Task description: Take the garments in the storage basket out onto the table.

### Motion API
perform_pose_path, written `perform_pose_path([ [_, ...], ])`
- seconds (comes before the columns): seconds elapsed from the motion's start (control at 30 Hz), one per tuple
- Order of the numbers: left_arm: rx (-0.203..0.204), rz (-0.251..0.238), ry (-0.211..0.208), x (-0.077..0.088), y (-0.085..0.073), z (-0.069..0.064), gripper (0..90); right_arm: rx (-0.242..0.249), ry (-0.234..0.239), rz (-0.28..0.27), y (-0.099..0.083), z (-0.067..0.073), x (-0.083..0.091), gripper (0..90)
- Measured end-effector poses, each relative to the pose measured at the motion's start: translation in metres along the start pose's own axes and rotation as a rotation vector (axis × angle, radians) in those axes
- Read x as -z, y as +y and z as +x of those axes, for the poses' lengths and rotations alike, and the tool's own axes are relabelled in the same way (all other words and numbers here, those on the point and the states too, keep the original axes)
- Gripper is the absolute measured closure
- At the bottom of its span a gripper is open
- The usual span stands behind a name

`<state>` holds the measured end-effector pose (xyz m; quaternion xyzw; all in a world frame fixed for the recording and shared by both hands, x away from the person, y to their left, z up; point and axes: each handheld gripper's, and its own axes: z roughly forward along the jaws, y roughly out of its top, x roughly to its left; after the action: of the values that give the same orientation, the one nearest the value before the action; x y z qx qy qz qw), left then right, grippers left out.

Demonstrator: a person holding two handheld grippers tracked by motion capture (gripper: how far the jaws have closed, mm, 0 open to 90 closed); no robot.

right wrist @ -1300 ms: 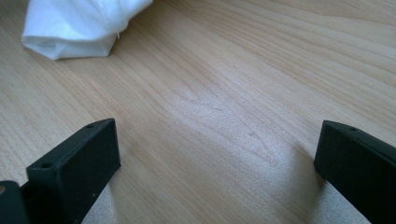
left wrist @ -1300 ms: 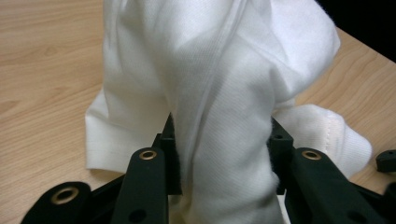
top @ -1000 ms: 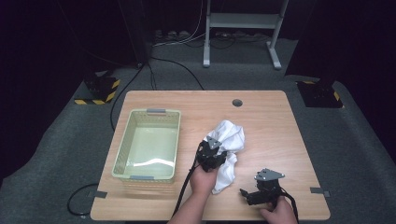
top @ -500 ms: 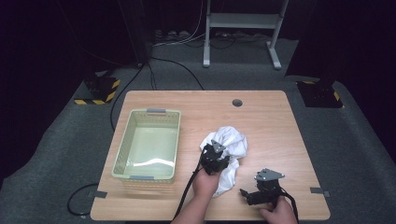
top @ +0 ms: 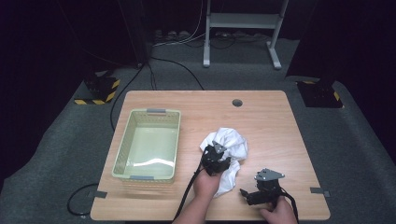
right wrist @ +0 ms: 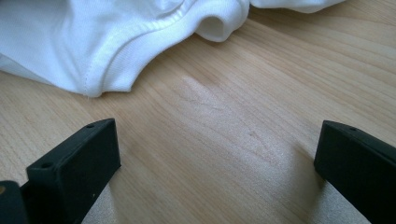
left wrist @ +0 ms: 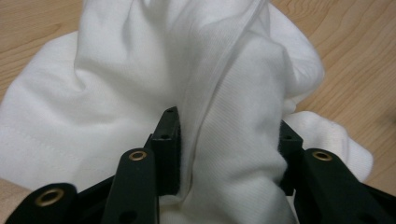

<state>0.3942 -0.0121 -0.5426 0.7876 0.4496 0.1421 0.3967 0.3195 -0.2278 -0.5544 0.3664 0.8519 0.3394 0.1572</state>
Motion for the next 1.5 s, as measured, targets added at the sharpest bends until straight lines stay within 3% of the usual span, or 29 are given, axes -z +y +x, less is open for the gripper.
perform_pose_path([
  [0.47,0.02,0.014,-0.026,0.002,0.001,0.001,48.7,0.0,0.0,0.0,0.0,0.0,0.0,0.0],
  [0.67,0.027,0.011,-0.024,0.004,0.002,0.002,34.2,0.0,0.0,0.002,0.0,0.0,0.0,0.0],
  [1.03,-0.03,-0.031,0.021,0.018,0.011,0.001,11.1,0.0,0.0,0.002,0.0,0.0,0.0,0.0],
  [1.5,-0.059,-0.104,-0.022,0.039,0.021,-0.001,3.8,0.0,0.0,0.0,0.0,0.0,0.0,0.0],
])
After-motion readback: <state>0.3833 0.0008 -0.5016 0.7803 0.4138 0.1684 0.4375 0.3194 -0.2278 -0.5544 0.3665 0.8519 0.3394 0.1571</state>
